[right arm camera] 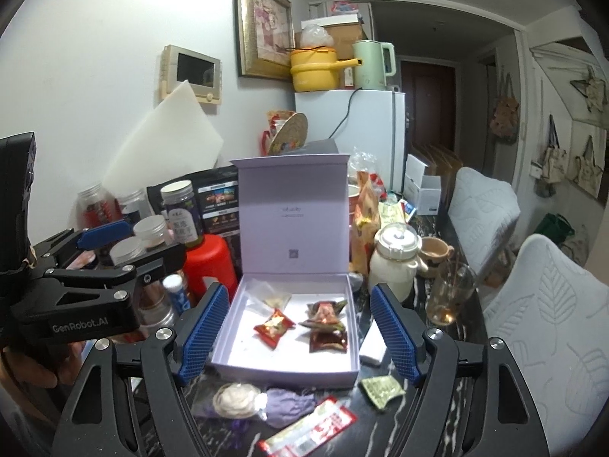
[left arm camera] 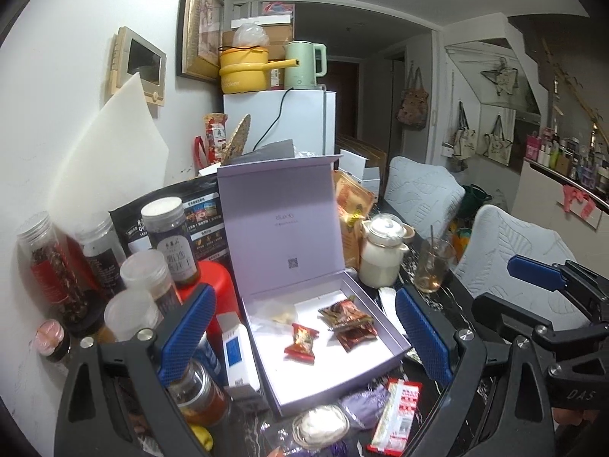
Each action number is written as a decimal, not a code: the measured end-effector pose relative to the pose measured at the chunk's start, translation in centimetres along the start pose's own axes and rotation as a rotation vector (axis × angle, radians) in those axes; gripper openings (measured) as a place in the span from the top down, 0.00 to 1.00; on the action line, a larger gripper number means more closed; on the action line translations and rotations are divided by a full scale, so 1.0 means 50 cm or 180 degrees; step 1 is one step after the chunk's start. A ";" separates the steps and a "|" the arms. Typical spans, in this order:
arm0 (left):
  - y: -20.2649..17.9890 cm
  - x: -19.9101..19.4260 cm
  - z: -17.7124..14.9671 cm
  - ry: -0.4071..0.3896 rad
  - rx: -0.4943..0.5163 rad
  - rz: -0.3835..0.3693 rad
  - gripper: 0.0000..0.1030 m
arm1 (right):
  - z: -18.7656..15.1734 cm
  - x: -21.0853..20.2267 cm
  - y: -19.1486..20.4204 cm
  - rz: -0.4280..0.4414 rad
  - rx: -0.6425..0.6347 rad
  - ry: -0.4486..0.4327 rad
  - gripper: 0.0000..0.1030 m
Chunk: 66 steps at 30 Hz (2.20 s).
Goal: Organize soft objects
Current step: 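Withdraw both tools from the lavender box back over the table, then lower the left tool onto the clear bag with the white coil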
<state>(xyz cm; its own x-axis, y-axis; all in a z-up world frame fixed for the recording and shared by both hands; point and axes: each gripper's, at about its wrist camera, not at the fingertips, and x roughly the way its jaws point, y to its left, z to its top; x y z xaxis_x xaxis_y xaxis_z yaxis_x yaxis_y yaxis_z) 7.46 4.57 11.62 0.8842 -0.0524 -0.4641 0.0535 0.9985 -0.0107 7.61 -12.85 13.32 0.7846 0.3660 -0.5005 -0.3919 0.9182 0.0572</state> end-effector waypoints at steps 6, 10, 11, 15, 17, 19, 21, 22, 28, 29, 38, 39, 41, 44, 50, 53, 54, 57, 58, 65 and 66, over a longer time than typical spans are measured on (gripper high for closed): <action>-0.016 -0.021 -0.044 0.0052 0.0062 -0.0108 0.06 | -0.038 -0.027 0.013 -0.0021 0.0045 0.0027 0.24; -0.024 -0.024 -0.077 0.0121 0.0072 -0.0210 0.06 | -0.072 -0.041 0.022 -0.0061 0.0046 0.0063 0.24; -0.026 -0.025 -0.084 0.0134 0.0068 -0.0221 0.06 | -0.082 -0.044 0.023 -0.0072 0.0053 0.0080 0.24; -0.027 -0.023 -0.119 0.0223 0.0067 -0.0256 0.06 | -0.115 -0.047 0.024 -0.0094 0.0106 0.0156 0.24; -0.026 -0.020 -0.130 0.0268 0.0069 -0.0258 0.06 | -0.134 -0.047 0.022 -0.0092 0.0162 0.0201 0.24; -0.025 -0.017 -0.144 0.0318 0.0072 -0.0267 0.06 | -0.154 -0.044 0.021 -0.0081 0.0217 0.0258 0.24; -0.023 -0.016 -0.157 0.0362 0.0074 -0.0273 0.06 | -0.170 -0.043 0.019 -0.0076 0.0251 0.0303 0.24; -0.021 -0.014 -0.165 0.0394 0.0068 -0.0277 0.06 | -0.178 -0.042 0.019 -0.0077 0.0270 0.0327 0.24; -0.012 -0.003 -0.204 0.0540 -0.0003 -0.0326 0.06 | -0.222 -0.034 0.015 -0.0068 0.0366 0.0427 0.24; -0.012 0.000 -0.211 0.0564 -0.0015 -0.0338 0.06 | -0.228 -0.032 0.014 -0.0074 0.0379 0.0443 0.24; -0.017 0.022 -0.271 0.0771 -0.0066 -0.0425 0.06 | -0.288 -0.011 0.004 -0.0118 0.0461 0.0634 0.24; -0.019 0.026 -0.278 0.0803 -0.0076 -0.0448 0.06 | -0.295 -0.008 0.000 -0.0121 0.0476 0.0658 0.24; -0.023 0.033 -0.290 0.0856 -0.0096 -0.0487 0.06 | -0.309 -0.003 -0.007 -0.0131 0.0508 0.0703 0.24; -0.032 0.045 -0.310 0.0922 -0.0126 -0.0574 0.06 | -0.327 0.004 -0.019 -0.0146 0.0562 0.0749 0.24; -0.039 0.072 -0.340 0.0998 -0.0179 -0.0663 0.06 | -0.367 0.025 -0.044 -0.0149 0.0643 0.0902 0.24; -0.033 0.095 -0.352 0.1079 -0.0253 -0.0689 0.06 | -0.383 0.039 -0.055 -0.0134 0.0665 0.0990 0.24; -0.030 0.104 -0.357 0.1115 -0.0286 -0.0703 0.06 | -0.387 0.043 -0.059 -0.0123 0.0671 0.1010 0.24; -0.022 0.127 -0.365 0.1189 -0.0364 -0.0714 0.06 | -0.398 0.057 -0.064 -0.0074 0.0670 0.1077 0.24; -0.021 0.134 -0.367 0.1201 -0.0370 -0.0714 0.06 | -0.401 0.062 -0.066 -0.0060 0.0666 0.1099 0.24; -0.033 0.193 -0.385 0.1337 -0.0285 -0.0604 0.06 | -0.410 0.103 -0.082 0.0021 0.0713 0.1227 0.24; -0.036 0.201 -0.386 0.1343 -0.0247 -0.0569 0.06 | -0.411 0.109 -0.086 0.0018 0.0721 0.1248 0.24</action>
<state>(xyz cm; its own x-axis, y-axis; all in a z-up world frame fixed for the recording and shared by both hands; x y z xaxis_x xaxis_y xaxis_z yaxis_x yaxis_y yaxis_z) 7.30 2.53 -10.11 0.5974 -0.2291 -0.7685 0.1389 0.9734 -0.1822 3.69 -17.91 -7.43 0.5244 0.3263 -0.7865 -0.2464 0.9423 0.2266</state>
